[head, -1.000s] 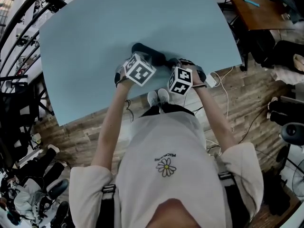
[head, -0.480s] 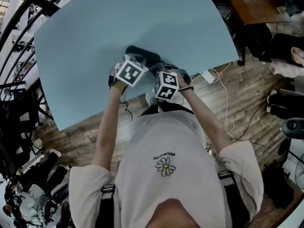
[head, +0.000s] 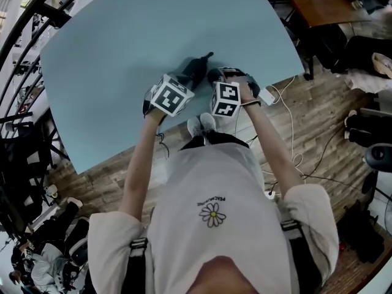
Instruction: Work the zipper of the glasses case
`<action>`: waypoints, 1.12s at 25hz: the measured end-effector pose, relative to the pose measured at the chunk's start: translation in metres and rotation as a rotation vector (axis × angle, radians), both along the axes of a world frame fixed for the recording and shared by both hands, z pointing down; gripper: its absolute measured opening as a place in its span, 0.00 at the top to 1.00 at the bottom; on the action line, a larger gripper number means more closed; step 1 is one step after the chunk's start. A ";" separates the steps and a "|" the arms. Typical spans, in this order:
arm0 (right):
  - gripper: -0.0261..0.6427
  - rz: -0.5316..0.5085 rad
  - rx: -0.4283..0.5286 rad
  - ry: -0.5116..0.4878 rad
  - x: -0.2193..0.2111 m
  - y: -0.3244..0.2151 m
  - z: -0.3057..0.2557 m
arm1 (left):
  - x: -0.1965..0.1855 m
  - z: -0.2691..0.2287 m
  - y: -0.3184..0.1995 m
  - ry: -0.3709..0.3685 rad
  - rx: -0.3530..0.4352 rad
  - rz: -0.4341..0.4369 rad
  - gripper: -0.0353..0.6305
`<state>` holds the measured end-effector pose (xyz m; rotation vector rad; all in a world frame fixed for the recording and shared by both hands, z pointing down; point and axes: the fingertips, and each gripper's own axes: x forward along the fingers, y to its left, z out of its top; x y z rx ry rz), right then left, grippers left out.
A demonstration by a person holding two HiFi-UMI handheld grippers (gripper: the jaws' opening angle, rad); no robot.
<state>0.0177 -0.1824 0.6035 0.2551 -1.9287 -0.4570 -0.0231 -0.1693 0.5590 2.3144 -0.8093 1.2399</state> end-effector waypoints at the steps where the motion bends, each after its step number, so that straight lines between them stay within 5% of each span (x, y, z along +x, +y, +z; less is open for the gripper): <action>1: 0.95 0.016 -0.022 -0.017 0.000 0.002 0.001 | 0.001 0.002 0.000 -0.002 -0.002 0.007 0.92; 6: 0.95 0.104 -0.159 -0.129 -0.008 0.018 0.000 | 0.002 0.004 0.000 0.041 -0.014 0.006 0.92; 14: 0.95 0.069 -0.293 -0.287 -0.079 0.097 -0.003 | 0.002 0.001 -0.001 0.096 -0.012 -0.038 0.92; 16: 0.95 -0.009 -0.271 -0.243 -0.074 0.097 -0.001 | 0.000 0.000 -0.002 0.109 -0.005 -0.056 0.92; 20: 0.95 -0.230 -0.132 0.013 -0.021 0.094 0.017 | 0.001 -0.010 -0.004 0.111 0.040 -0.064 0.93; 22: 0.95 -0.190 -0.078 0.067 0.008 0.079 0.018 | 0.012 -0.017 -0.002 0.129 0.048 -0.032 0.92; 25: 0.95 -0.027 -0.071 0.015 0.032 0.049 0.011 | 0.028 -0.018 0.000 0.107 0.052 0.036 0.92; 28: 0.95 0.015 -0.080 -0.018 0.033 0.039 0.006 | 0.039 -0.005 0.010 0.054 0.013 0.107 0.92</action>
